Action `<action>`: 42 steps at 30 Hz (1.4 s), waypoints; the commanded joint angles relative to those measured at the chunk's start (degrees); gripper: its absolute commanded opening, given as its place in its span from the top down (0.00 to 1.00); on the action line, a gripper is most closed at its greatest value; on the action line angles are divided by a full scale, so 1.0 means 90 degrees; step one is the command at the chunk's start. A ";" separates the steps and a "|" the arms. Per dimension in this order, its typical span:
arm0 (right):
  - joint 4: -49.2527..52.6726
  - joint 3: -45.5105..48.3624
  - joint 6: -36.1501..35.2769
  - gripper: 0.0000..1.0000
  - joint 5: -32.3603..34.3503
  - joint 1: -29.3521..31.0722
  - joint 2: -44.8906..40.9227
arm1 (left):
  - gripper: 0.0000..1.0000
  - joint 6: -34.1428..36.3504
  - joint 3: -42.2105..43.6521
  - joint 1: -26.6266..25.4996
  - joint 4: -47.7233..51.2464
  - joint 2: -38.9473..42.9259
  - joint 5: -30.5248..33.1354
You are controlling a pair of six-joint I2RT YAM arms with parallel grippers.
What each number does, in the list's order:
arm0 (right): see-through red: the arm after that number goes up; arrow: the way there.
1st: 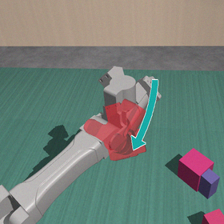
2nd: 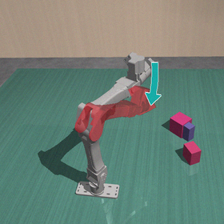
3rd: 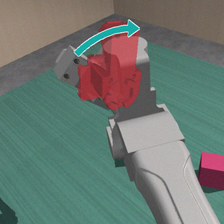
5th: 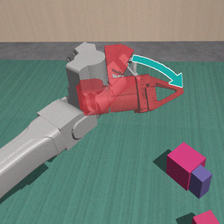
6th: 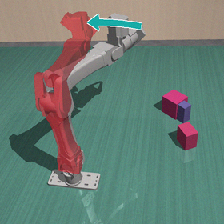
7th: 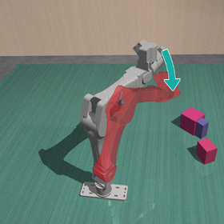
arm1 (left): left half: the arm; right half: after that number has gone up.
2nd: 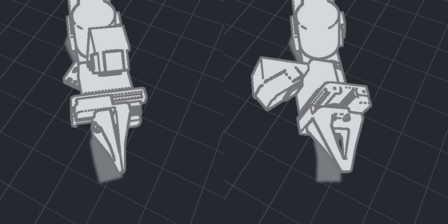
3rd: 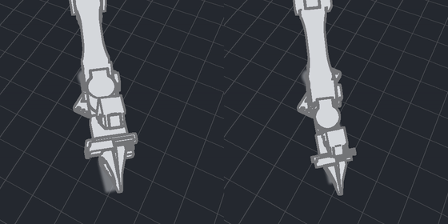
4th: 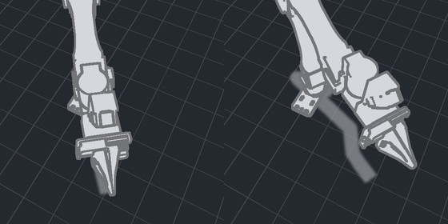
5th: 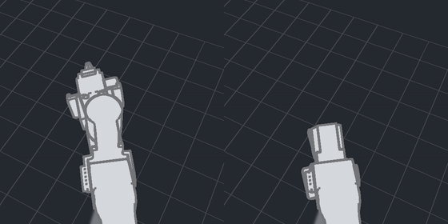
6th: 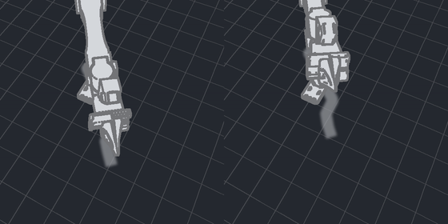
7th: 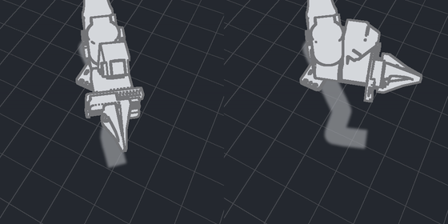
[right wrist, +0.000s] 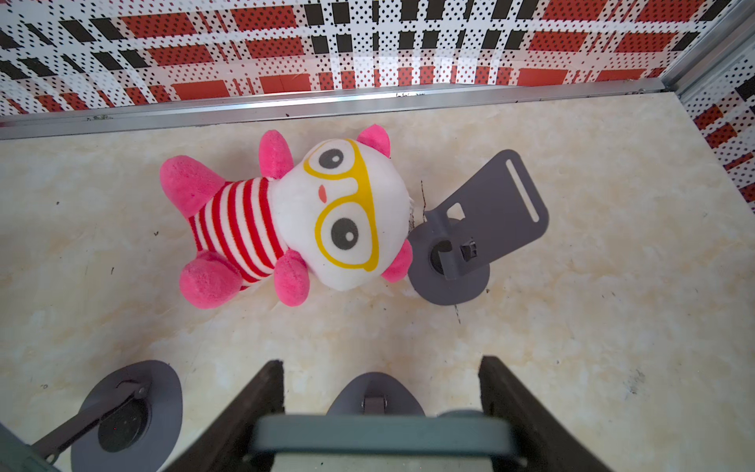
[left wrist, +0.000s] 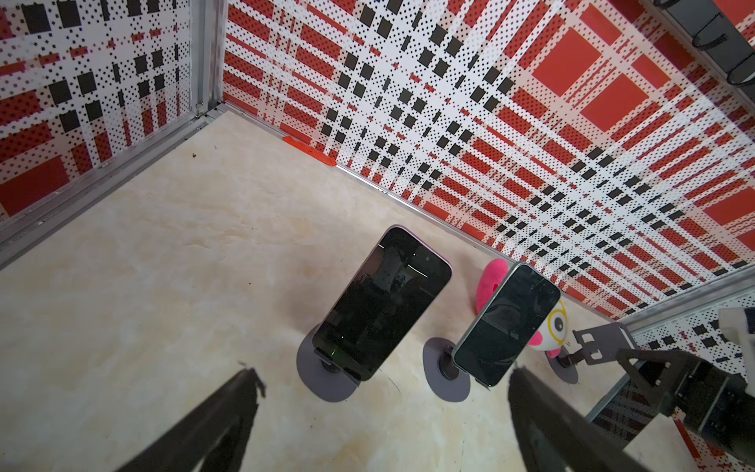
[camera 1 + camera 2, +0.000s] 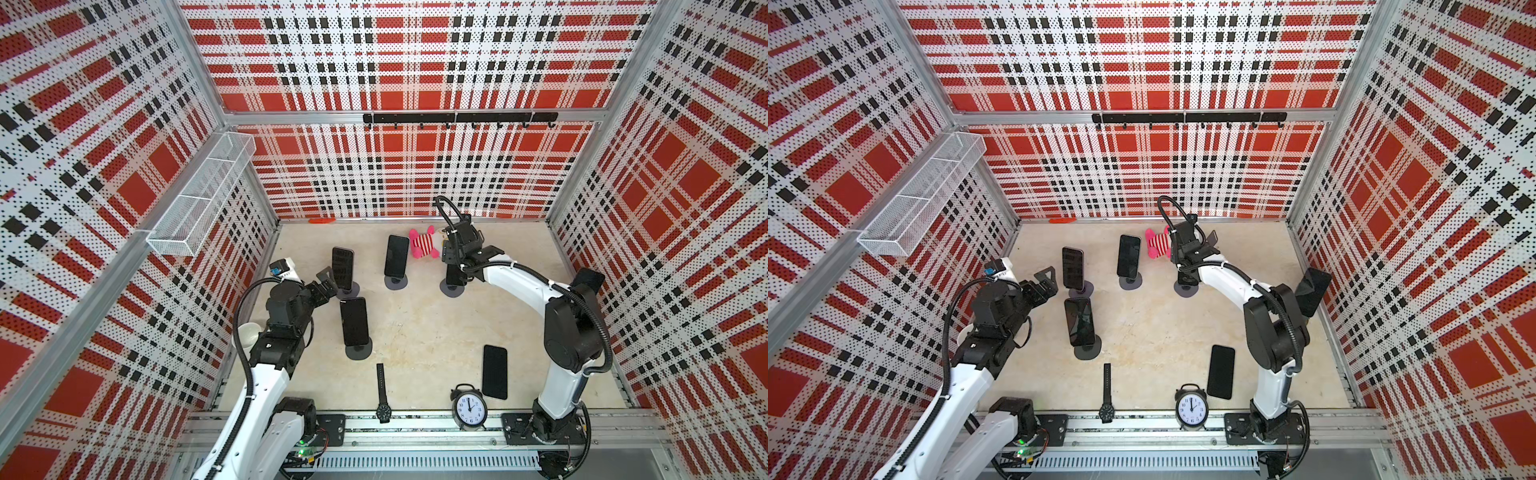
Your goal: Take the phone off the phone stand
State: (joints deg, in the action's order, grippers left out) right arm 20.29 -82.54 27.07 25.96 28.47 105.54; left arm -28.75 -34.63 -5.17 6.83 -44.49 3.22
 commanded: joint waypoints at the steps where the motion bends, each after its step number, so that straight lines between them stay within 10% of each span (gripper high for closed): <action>1: 0.0039 0.0002 -0.0015 0.34 -0.0042 -0.0028 -0.0073 | 0.02 -0.0026 0.0075 0.0052 -0.0157 0.0073 -0.0091; 23: -0.0034 0.0157 -0.0321 0.38 -0.0035 -0.0037 -0.1095 | 0.02 -0.0059 0.0049 0.0057 -0.0212 0.0008 -0.0147; 42: 0.0290 0.0944 -0.1095 0.42 -0.2101 0.0575 -0.2217 | 0.02 0.0031 -0.0039 0.0154 -0.0211 -0.0096 -0.0097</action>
State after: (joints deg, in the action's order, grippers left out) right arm 22.63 -73.54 18.81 10.46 31.97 87.33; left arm -29.21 -34.63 -4.40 6.37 -45.30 2.55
